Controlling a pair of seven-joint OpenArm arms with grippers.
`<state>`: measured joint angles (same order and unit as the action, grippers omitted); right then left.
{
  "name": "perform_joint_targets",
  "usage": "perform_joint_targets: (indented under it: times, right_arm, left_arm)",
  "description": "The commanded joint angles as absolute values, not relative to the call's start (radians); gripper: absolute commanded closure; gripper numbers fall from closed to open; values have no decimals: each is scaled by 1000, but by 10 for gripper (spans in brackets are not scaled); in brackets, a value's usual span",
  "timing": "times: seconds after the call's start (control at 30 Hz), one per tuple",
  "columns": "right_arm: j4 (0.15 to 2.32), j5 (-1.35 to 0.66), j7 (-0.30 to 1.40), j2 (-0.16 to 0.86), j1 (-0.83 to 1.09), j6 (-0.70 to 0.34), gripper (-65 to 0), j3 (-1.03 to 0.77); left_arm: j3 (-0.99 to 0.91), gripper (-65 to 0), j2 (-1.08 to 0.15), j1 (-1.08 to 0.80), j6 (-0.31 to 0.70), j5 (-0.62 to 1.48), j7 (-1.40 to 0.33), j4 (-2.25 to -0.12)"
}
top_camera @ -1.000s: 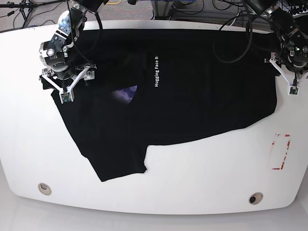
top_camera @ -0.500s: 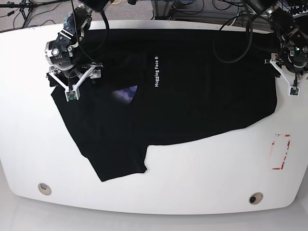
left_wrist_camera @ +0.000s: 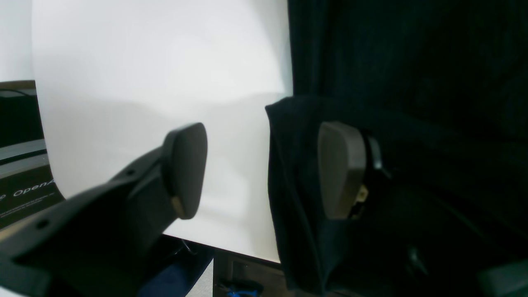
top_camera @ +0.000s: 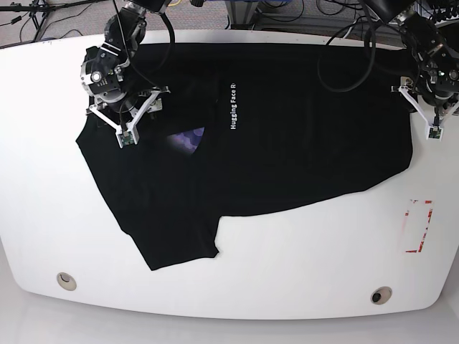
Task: Fold the T-shirt properly
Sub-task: 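Release the shirt with the right gripper and shift it along the edge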
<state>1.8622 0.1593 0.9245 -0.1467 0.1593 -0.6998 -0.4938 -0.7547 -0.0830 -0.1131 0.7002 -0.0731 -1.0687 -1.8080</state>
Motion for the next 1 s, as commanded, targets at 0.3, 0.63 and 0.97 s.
perform_joint_targets:
  times: [0.3,0.63,0.97]
  right_arm:
    - [1811,156,908,-137,127,-698,-154,-498]
    - [1862,157,911,-137,120,-698,0,-490]
    - [1946,162,911,-136,99,-698,-6,-489]
  left_arm:
    - [-757,-379,-99,-104,698,-71,-1058,-1824]
    - [-757,-379,-99,-102,698,-70,-1058,-1824]
    - [-756,-379,-99,-94,698,-70,-1058,-1824]
